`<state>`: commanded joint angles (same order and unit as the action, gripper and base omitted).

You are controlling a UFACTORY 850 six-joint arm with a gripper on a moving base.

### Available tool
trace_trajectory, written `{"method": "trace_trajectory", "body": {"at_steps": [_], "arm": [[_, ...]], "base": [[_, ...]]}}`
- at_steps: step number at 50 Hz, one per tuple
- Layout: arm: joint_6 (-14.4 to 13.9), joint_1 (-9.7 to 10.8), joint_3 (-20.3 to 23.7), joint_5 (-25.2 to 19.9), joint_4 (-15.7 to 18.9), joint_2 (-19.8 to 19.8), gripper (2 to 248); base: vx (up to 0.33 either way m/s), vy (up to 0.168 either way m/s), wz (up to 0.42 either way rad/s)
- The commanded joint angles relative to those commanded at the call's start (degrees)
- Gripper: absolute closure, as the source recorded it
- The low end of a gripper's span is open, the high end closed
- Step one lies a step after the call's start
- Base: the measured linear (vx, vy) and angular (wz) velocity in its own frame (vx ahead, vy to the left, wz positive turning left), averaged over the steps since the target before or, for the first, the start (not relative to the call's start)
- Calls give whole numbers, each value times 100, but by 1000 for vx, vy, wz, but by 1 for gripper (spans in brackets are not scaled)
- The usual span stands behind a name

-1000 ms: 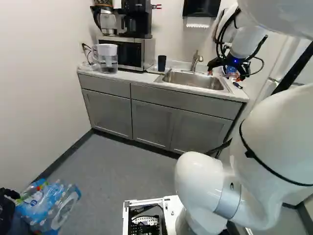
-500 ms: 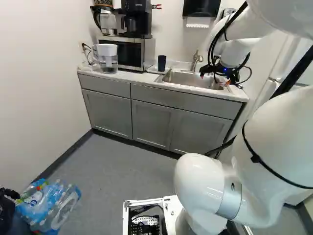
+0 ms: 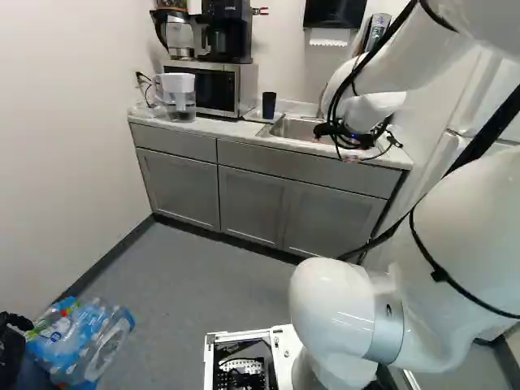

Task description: Rinse the cup and place it in the tray

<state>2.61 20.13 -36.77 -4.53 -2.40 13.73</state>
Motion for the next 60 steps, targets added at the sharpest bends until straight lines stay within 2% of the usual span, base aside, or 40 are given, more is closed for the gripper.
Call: {"method": "trace_trajectory", "body": {"at_steps": [32,60], "arm": [[-119,-920,1452,-2079,110,104,3],[-195,-1502,2371,-3394,179,170,3]], "base": [[0,0,0],[0,0,0]]}}
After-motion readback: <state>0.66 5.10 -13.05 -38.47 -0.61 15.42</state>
